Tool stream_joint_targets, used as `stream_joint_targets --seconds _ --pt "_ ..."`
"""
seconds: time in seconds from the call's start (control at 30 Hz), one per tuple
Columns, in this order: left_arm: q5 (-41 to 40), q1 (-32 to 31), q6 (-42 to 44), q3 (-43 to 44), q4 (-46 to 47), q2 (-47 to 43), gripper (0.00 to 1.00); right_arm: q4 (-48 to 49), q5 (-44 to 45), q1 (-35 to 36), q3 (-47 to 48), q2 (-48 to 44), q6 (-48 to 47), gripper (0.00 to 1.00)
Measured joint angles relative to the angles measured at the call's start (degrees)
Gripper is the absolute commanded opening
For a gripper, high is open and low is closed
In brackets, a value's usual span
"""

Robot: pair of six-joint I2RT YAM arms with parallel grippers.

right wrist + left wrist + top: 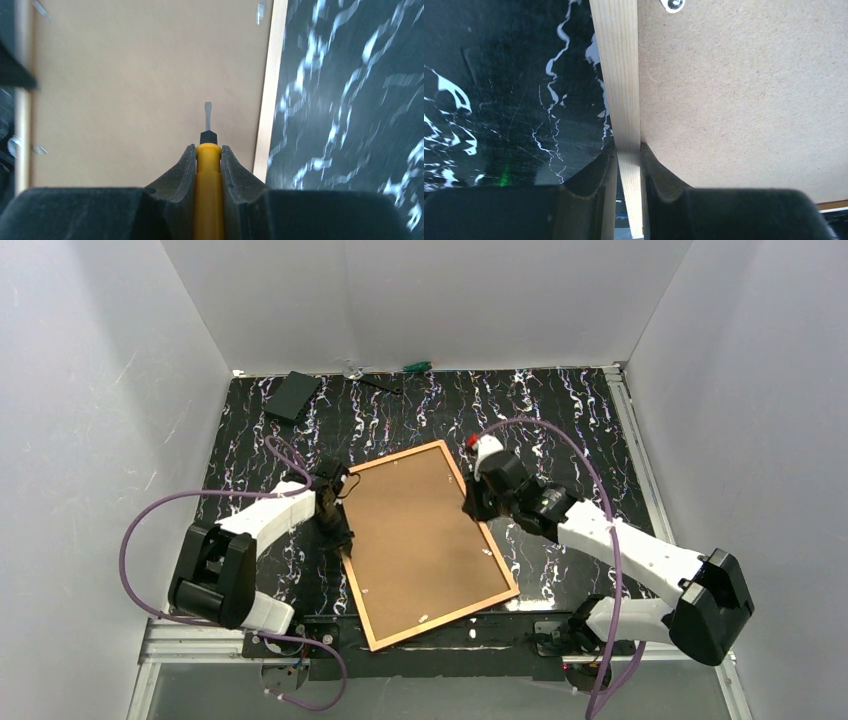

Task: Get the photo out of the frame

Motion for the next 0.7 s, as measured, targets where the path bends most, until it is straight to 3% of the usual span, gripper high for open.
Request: stream_joint_targets --seconds 0.2,0.53,0.7 --pt "0.00 -0.02 7.54 9.20 -3.37 7.02 0.00 -7.63 -2.27 0.00 -10.75 -3.87 6.38 0.01" --pt "0.20 -0.04 19.15 28.50 -9.79 25.18 0.00 -9.40 -3.45 0.00 -13.27 -15.23 11.52 0.01" --pt "-0.52 0.55 21.07 35.85 -12.44 32.41 0.20 -9.70 -4.55 0.00 -14.45 -17.03 13.11 0.01"
